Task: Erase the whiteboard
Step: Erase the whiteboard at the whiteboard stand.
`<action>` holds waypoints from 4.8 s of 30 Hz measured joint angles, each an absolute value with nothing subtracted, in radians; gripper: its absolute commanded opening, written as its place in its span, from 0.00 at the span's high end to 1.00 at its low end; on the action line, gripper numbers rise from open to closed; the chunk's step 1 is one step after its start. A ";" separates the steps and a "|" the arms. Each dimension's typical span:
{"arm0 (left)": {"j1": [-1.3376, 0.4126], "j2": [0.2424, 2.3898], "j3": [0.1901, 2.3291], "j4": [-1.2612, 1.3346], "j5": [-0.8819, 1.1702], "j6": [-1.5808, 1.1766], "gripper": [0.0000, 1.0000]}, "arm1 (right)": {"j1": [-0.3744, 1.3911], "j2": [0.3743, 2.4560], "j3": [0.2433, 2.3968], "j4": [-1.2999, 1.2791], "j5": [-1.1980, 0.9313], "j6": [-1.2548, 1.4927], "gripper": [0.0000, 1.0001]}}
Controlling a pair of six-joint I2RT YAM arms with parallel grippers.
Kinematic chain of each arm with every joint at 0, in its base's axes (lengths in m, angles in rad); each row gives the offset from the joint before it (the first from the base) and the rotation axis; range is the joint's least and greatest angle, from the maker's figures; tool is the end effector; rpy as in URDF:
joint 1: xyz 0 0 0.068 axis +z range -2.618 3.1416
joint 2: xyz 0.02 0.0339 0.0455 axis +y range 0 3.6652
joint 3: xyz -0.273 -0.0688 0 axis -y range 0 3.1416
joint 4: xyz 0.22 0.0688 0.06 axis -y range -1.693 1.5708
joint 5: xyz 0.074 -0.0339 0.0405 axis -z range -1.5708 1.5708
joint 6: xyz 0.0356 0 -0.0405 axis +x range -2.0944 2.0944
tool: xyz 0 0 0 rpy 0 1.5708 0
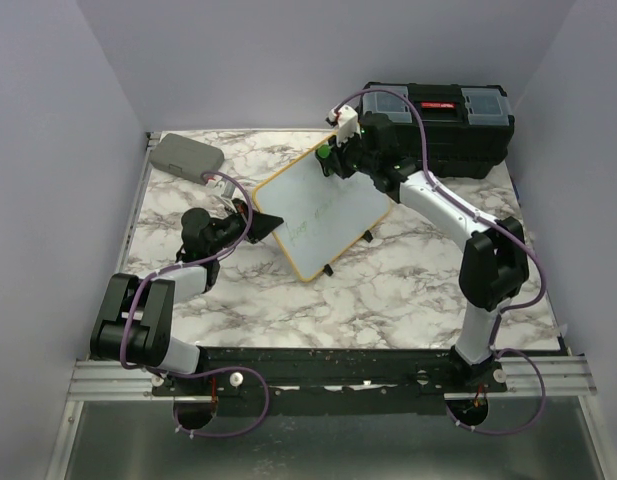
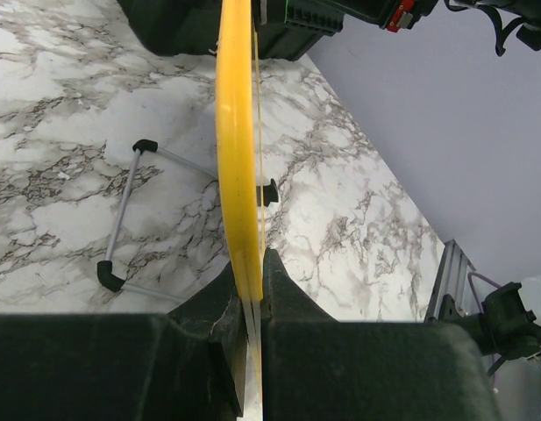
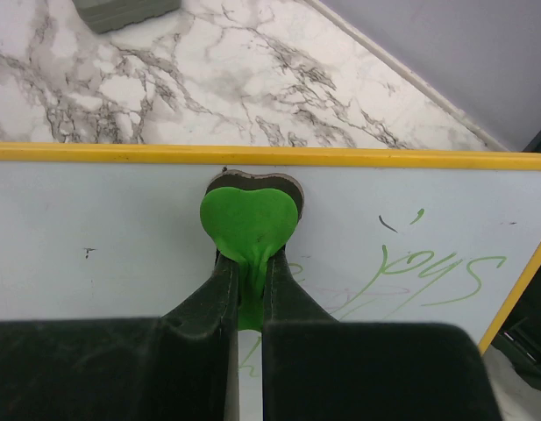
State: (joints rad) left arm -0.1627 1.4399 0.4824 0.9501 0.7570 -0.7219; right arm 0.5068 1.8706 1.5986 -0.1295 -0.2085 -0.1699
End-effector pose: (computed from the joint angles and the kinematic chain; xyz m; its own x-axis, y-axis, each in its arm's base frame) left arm 0.2525 -0.0662 0.2381 -0.5311 -0.3996 -0.7472 0.5922 0.4557 -0.6646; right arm 0.3714 0.2146 0.3305 -0.2283 -0.3159 -0.9209 -0.6900 0.7198 -0.0759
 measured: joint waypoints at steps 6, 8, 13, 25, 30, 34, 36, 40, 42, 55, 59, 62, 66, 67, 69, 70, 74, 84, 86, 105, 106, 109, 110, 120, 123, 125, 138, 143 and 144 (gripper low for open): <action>-0.163 1.438 0.482 0.944 0.757 -0.722 1.00 | 0.507 1.872 1.598 -0.151 -0.257 -0.212 0.99; -0.163 1.438 0.482 0.943 0.757 -0.722 1.00 | 0.502 1.872 1.593 -0.176 -0.312 -0.237 0.99; -0.160 1.438 0.482 0.940 0.757 -0.723 1.00 | 0.501 1.872 1.583 -0.194 -0.366 -0.253 0.99; -0.159 1.438 0.483 0.937 0.756 -0.729 1.00 | 0.513 1.872 1.583 -0.157 -0.136 -0.149 0.99; -0.159 1.438 0.484 0.936 0.757 -0.729 1.00 | 0.506 1.872 1.583 -0.159 -0.151 -0.166 0.99; -0.159 1.438 0.484 0.936 0.761 -0.727 1.00 | 0.493 1.872 1.588 -0.187 -0.269 -0.221 0.99; -0.159 1.438 0.484 0.936 0.762 -0.725 1.00 | 0.485 1.878 1.597 -0.209 -0.318 -0.236 0.99; -0.159 1.438 0.484 0.936 0.762 -0.726 1.00 | 0.484 1.887 1.613 -0.219 -0.331 -0.223 0.99; -0.159 1.438 0.484 0.936 0.762 -0.726 1.00 | 0.485 1.887 1.613 -0.218 -0.311 -0.198 0.99; -0.159 1.438 0.484 0.936 0.762 -0.727 1.00 | 0.489 1.887 1.618 -0.193 -0.179 -0.154 0.99; -0.159 1.438 0.484 0.936 0.764 -0.727 1.00 | 0.483 1.887 1.617 -0.207 -0.275 -0.207 0.99; -0.159 1.438 0.484 0.937 0.765 -0.726 1.00 | 0.478 1.887 1.617 -0.231 -0.344 -0.234 0.99; -0.159 1.438 0.484 0.936 0.765 -0.727 1.00 | 0.483 1.891 1.617 -0.233 -0.353 -0.224 0.99; -0.159 1.438 0.484 0.936 0.765 -0.727 1.00 | 0.484 1.891 1.617 -0.232 -0.344 -0.213 0.99; -0.159 1.438 0.484 0.936 0.765 -0.727 1.00 | 0.484 1.891 1.617 -0.229 -0.314 -0.186 0.99; -0.159 1.438 0.484 0.936 0.765 -0.728 1.00 | 0.484 1.891 1.619 -0.230 -0.297 -0.173 0.99; -0.159 1.438 0.484 0.936 0.766 -0.729 1.00 | 0.484 1.892 1.634 -0.227 -0.229 -0.141 0.99; -0.159 1.438 0.484 0.936 0.768 -0.736 1.00 | 0.469 1.888 1.580 -0.196 -0.266 -0.193 0.99; -0.159 1.438 0.484 0.936 0.768 -0.740 1.00 | 0.460 1.887 1.560 -0.184 -0.305 -0.202 0.99; -0.159 1.438 0.485 0.933 0.769 -0.729 1.00 | 0.470 1.864 1.525 -0.099 -0.258 -0.112 0.99; -0.159 1.438 0.486 0.932 0.770 -0.728 1.00 | 0.472 1.864 1.525 -0.099 -0.256 -0.112 0.99; -0.159 1.438 0.489 0.928 0.772 -0.727 1.00 | 0.472 1.864 1.533 -0.104 -0.223 -0.106 0.99; -0.159 1.438 0.490 0.926 0.772 -0.725 1.00 | 0.472 1.864 1.537 -0.107 -0.213 -0.106 0.99; -0.159 1.439 0.493 0.922 0.777 -0.723 1.00 | 0.467 1.864 1.530 -0.125 -0.321 -0.179 0.99; -0.159 1.441 0.493 0.923 0.777 -0.724 1.00 | 0.471 1.864 1.515 -0.149 -0.425 -0.203 0.99; -0.159 1.441 0.493 0.922 0.777 -0.724 1.00 | 0.482 1.864 1.512 -0.156 -0.458 -0.201 0.99; -0.159 1.441 0.495 0.915 0.775 -0.725 1.00 | 0.468 1.864 1.523 -0.146 -0.253 -0.122 0.99; -0.159 1.441 0.495 0.916 0.778 -0.721 1.00 | 0.449 1.864 1.523 -0.142 -0.200 -0.137 0.99; -0.159 1.441 0.495 0.916 0.778 -0.721 1.00 | 0.447 1.864 1.523 -0.142 -0.208 -0.144 0.99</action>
